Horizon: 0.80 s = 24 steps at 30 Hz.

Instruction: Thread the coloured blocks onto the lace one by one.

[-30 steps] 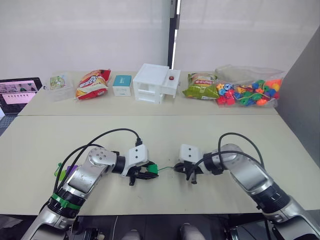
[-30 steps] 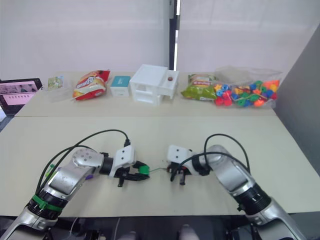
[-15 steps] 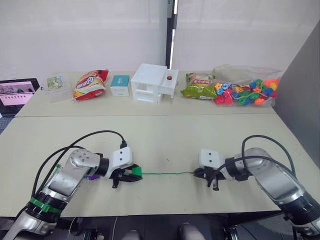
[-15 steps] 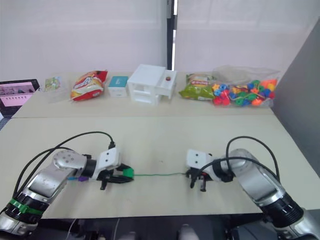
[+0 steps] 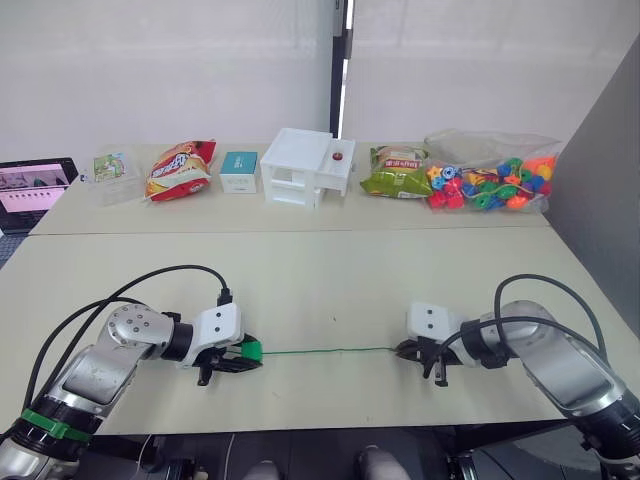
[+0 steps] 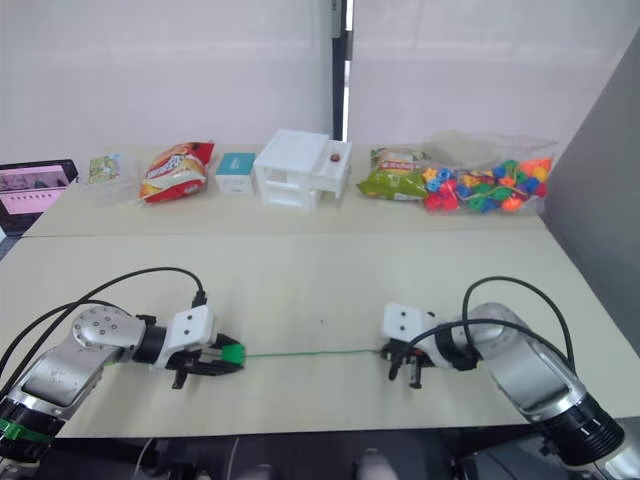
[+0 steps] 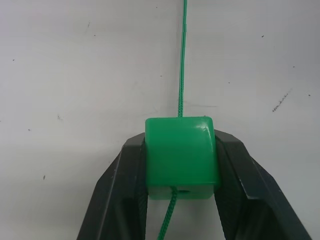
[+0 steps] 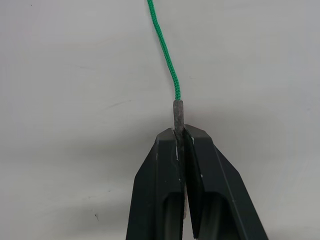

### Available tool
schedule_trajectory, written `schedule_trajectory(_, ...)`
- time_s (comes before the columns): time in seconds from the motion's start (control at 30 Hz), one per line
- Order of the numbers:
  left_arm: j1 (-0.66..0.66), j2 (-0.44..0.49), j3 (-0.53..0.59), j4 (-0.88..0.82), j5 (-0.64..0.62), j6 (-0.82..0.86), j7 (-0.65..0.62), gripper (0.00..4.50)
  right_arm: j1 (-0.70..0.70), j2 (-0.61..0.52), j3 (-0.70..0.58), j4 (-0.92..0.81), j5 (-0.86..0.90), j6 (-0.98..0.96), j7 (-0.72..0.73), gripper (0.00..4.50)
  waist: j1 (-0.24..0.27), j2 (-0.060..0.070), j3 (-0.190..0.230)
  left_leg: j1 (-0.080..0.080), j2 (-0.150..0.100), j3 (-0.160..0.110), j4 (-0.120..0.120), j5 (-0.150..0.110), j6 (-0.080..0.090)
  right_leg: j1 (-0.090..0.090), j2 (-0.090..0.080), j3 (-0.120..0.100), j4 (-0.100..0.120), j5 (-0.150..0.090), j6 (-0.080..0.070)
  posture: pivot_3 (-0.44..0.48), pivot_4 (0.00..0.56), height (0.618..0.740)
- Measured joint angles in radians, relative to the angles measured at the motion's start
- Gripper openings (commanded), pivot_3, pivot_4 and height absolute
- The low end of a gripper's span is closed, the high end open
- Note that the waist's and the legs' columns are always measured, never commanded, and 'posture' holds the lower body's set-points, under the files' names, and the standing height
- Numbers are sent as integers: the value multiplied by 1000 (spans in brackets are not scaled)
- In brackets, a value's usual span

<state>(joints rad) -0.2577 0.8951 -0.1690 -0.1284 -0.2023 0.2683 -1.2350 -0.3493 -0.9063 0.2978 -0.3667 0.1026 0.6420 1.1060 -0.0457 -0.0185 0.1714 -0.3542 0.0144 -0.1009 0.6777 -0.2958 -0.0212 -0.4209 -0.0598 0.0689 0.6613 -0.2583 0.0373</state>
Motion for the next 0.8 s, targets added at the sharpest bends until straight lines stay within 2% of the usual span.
schedule_trajectory(0.1, 0, 0, 1, 13, 0, -11, -3, 1205, 2, 2, -7, -15, 4, 19, -6, 42, -1, 0, 0, 0, 0, 0, 0, 0, 0, 0, 0, 0, 0, 0, 0, 0, 150, 740)
schedule_trajectory(0.17, -2, 0, 3, 21, -6, -7, -7, 2265, 1, 34, -33, -30, 42, 59, -20, 0, -2, 0, 0, 0, 0, 0, 0, 0, 0, 0, 0, 0, 0, 0, 0, 0, 150, 740)
schedule_trajectory(0.23, -4, 0, 6, 46, -14, 10, -12, 2901, -3, 73, -41, -71, 82, 99, -33, 0, -2, 0, 0, 0, 0, 0, 0, 0, 0, -1, 1, 0, 1, 0, 0, 0, 150, 740)
schedule_trajectory(0.37, -12, 23, 6, 51, -8, 4, -38, 4253, -7, 82, -40, -114, 109, 142, -59, 0, 3, 0, 0, 0, 0, 0, 0, 0, 0, 0, 0, 0, 0, 0, 0, 0, 150, 740)
schedule_trajectory(0.4, -21, 25, 6, 56, 1, 4, -38, 4476, -8, 85, -39, -115, 110, 152, -68, 0, 4, 0, 0, 0, 0, 0, 0, 0, 0, 0, 0, 0, 0, 0, 0, 0, 150, 740)
schedule_trajectory(0.47, -52, 43, -4, 54, 3, 46, -52, 4476, -14, 102, -36, -116, 113, 170, -89, 0, 5, 0, 1, -1, 0, 0, 0, 0, 0, -1, 0, 0, 0, 0, 0, 0, 150, 740)
schedule_trajectory(0.63, -238, 127, -27, -22, -11, 242, -118, 4476, -26, 142, -24, -126, 117, 198, -140, 0, 4, -2, 2, -3, -1, 0, 1, 0, 0, -1, 0, 0, 0, 0, 0, 0, 150, 740)
schedule_trajectory(0.8, -390, 246, -178, -98, 40, 418, -268, 4476, -32, 163, -6, -126, 117, 207, -173, 0, -4, -2, 3, -3, 0, 0, 0, 0, 1, -3, 1, 0, 0, 0, 0, 0, 150, 740)
